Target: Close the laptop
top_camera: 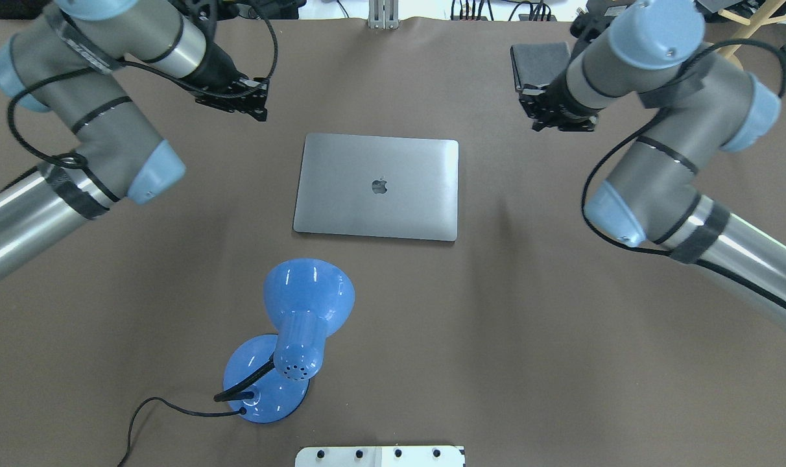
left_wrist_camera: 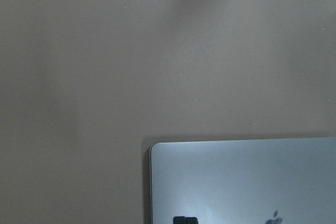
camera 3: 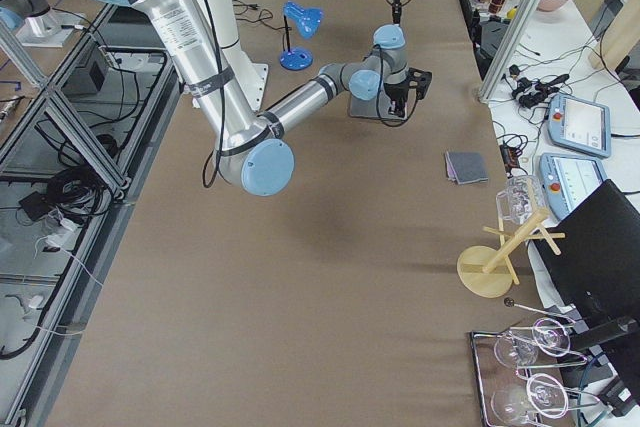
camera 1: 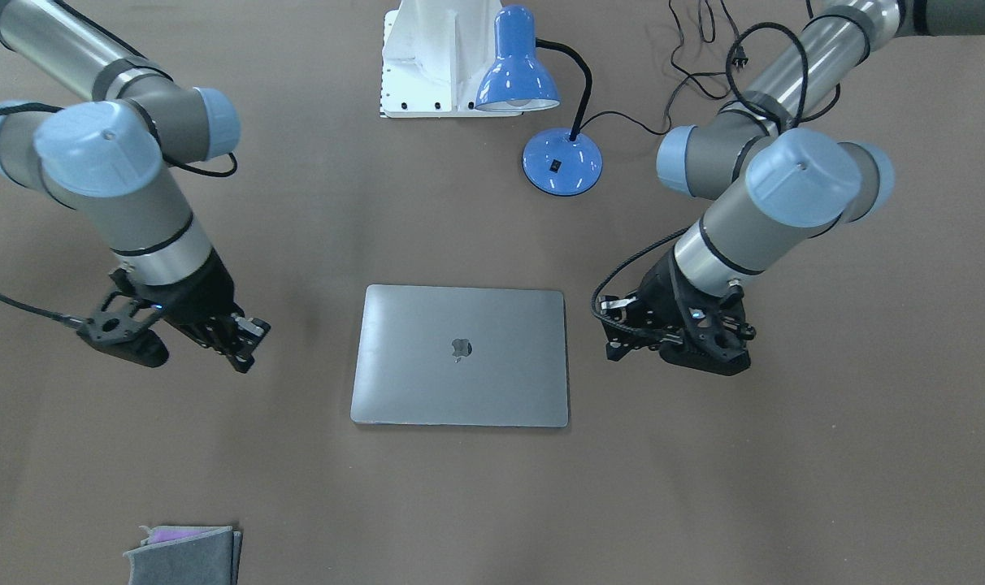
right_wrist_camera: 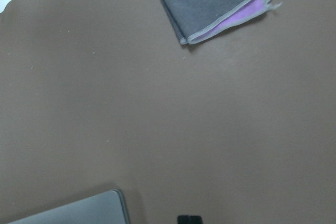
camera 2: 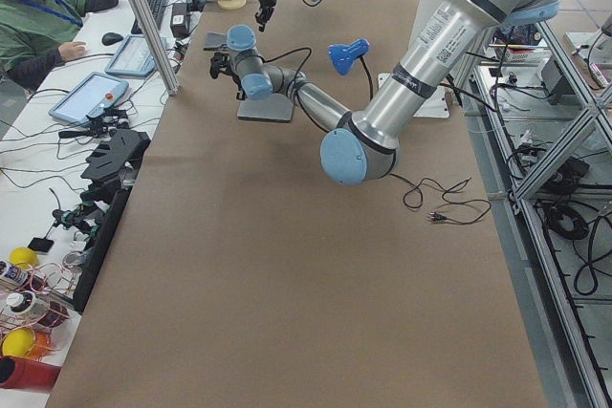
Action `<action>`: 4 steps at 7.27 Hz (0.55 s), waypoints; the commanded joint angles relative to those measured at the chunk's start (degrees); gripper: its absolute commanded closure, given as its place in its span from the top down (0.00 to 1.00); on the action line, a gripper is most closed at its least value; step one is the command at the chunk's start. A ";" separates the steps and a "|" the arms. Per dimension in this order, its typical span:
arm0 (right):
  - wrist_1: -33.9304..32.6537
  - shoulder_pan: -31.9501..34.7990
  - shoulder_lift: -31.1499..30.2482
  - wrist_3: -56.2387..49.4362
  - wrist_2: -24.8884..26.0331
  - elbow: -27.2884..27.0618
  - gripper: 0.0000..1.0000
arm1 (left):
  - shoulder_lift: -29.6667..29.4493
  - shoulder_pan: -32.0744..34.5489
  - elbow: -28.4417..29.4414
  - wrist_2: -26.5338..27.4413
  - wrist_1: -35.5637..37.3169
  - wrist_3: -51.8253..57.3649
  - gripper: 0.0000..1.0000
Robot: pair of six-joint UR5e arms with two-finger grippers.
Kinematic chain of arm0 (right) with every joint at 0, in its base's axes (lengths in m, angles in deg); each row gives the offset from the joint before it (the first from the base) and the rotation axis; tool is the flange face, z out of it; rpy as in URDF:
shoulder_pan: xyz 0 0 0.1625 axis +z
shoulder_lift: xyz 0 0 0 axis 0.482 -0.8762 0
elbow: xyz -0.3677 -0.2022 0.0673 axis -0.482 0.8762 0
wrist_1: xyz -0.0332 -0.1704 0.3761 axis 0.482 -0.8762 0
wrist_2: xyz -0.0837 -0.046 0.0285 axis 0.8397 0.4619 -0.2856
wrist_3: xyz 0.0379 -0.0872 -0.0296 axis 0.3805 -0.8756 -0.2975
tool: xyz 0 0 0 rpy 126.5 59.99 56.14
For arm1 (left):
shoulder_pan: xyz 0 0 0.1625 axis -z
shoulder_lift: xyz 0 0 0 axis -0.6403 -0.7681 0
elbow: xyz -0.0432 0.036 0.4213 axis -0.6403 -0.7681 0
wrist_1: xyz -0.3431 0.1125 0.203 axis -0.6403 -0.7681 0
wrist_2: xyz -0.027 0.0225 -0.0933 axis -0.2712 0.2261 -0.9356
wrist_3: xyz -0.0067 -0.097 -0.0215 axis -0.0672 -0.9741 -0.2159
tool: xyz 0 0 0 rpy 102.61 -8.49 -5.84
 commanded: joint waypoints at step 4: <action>-6.89 21.72 -28.36 -48.50 -11.11 -12.31 1.00 | 19.82 17.87 -19.46 -2.63 28.54 41.36 0.99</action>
